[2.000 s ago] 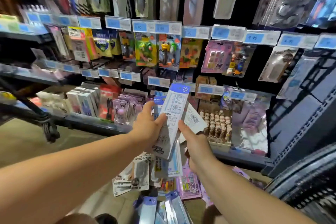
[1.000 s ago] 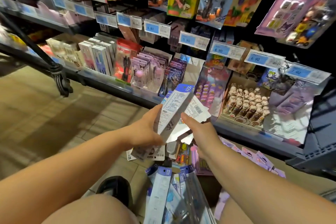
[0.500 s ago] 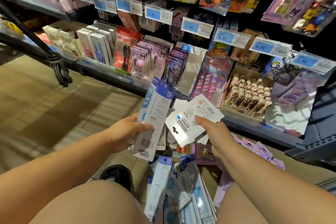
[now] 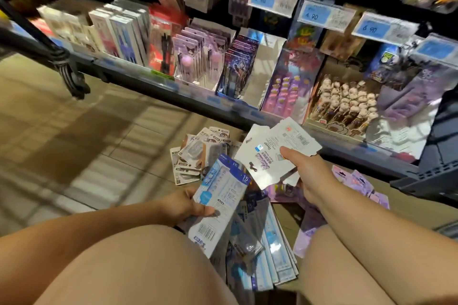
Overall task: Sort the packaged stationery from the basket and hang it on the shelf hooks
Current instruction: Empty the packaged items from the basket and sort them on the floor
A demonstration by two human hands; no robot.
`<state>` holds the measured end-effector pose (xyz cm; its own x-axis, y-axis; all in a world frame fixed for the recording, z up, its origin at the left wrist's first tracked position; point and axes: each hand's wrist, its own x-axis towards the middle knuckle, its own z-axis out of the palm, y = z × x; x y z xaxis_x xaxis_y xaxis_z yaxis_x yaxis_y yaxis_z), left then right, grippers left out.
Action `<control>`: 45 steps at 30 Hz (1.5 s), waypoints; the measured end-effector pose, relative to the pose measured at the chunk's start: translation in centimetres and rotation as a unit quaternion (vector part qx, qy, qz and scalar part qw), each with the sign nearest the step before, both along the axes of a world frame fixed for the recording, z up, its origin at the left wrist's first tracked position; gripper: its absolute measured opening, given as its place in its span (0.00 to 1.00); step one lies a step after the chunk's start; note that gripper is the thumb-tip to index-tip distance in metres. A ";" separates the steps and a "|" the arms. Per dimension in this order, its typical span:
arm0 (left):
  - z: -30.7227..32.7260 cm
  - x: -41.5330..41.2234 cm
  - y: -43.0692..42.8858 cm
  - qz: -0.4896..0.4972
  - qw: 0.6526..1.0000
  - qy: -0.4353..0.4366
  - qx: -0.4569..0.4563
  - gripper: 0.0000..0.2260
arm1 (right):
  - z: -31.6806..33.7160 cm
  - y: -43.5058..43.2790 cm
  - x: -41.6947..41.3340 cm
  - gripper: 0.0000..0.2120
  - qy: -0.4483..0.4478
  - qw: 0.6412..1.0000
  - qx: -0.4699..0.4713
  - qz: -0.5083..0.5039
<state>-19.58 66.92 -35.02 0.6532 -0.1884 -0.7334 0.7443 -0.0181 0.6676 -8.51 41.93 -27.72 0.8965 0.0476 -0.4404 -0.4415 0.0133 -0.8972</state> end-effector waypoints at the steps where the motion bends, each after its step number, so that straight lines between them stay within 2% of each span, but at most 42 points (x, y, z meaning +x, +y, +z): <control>1: -0.3 -0.2 -0.3 -0.022 1.000 0.003 0.013 0.15 | -0.1 0.0 -0.1 0.06 0.003 1.000 -0.003 0.000; 4: -0.4 -0.4 -1.2 -0.079 0.992 -0.014 0.096 0.09 | -0.1 0.0 -0.3 0.07 0.011 1.000 0.001 0.010; 6: 0.4 0.0 -1.7 -0.067 0.989 -0.042 0.125 0.10 | 0.0 0.1 -0.4 0.11 0.013 1.000 0.011 0.022; 9: 1.7 1.6 -1.9 0.044 0.998 -0.044 0.018 0.15 | 0.2 0.7 -0.4 0.10 0.015 0.998 0.017 0.055; 11: 2.7 2.8 -2.1 0.076 0.994 -0.046 -0.067 0.17 | 0.2 1.3 -0.4 0.07 0.015 0.996 0.013 0.083; 14: 4.0 4.2 -2.2 0.114 0.984 -0.049 -0.130 0.28 | 0.3 2.3 -0.6 0.06 0.019 0.993 0.018 0.116; 19: 5.7 5.5 -1.9 0.150 0.975 -0.052 -0.158 0.18 | 0.8 4.1 -1.0 0.06 0.025 0.985 0.011 0.172; 24: 6.5 5.5 -1.5 0.183 0.957 -0.041 -0.221 0.15 | 1.6 5.3 -0.8 0.06 -0.015 0.983 -0.025 0.181; 27: 6.6 5.1 -1.6 0.205 0.947 -0.043 -0.245 0.14 | 1.8 5.7 -0.4 0.19 -0.045 0.978 -0.100 0.176; 30: 6.5 4.7 -1.4 0.231 0.937 -0.041 -0.258 0.15 | 1.9 6.3 -0.4 0.18 -0.097 0.972 -0.135 0.165; 32: 6.3 4.4 -1.2 0.242 0.932 -0.036 -0.267 0.17 | 1.8 6.8 -0.6 0.22 -0.141 0.967 -0.143 0.155; 34: 6.3 4.2 -1.0 0.253 0.927 -0.031 -0.276 0.16 | 1.7 7.0 -0.8 0.30 -0.217 0.940 -0.204 0.167; 35: 6.2 4.1 -0.9 0.257 0.923 -0.032 -0.283 0.17 | 1.7 7.0 -0.8 0.31 -0.261 0.913 -0.257 0.182; 38: 6.3 3.9 -0.6 0.261 0.920 -0.030 -0.289 0.16 | 2.5 6.8 -0.9 0.24 -0.370 0.828 -0.352 0.230; 39: 6.4 3.9 -0.5 0.262 0.920 -0.030 -0.289 0.16 | 2.7 6.7 -0.9 0.26 -0.385 0.810 -0.359 0.257; 43: 6.8 4.2 -0.2 0.272 0.916 -0.038 -0.293 0.19 | 3.7 6.7 -0.8 0.56 -0.344 0.752 -0.374 0.420; 45: 6.7 4.2 0.0 0.274 0.920 -0.036 -0.277 0.17 | 4.3 6.6 -0.7 0.64 -0.312 0.718 -0.389 0.486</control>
<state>-15.40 66.92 -28.33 0.8046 -0.1483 -0.5749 0.4937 0.7051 0.5090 -9.21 48.48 -23.43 0.6407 0.7411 -0.2006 0.5876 -0.6415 -0.4932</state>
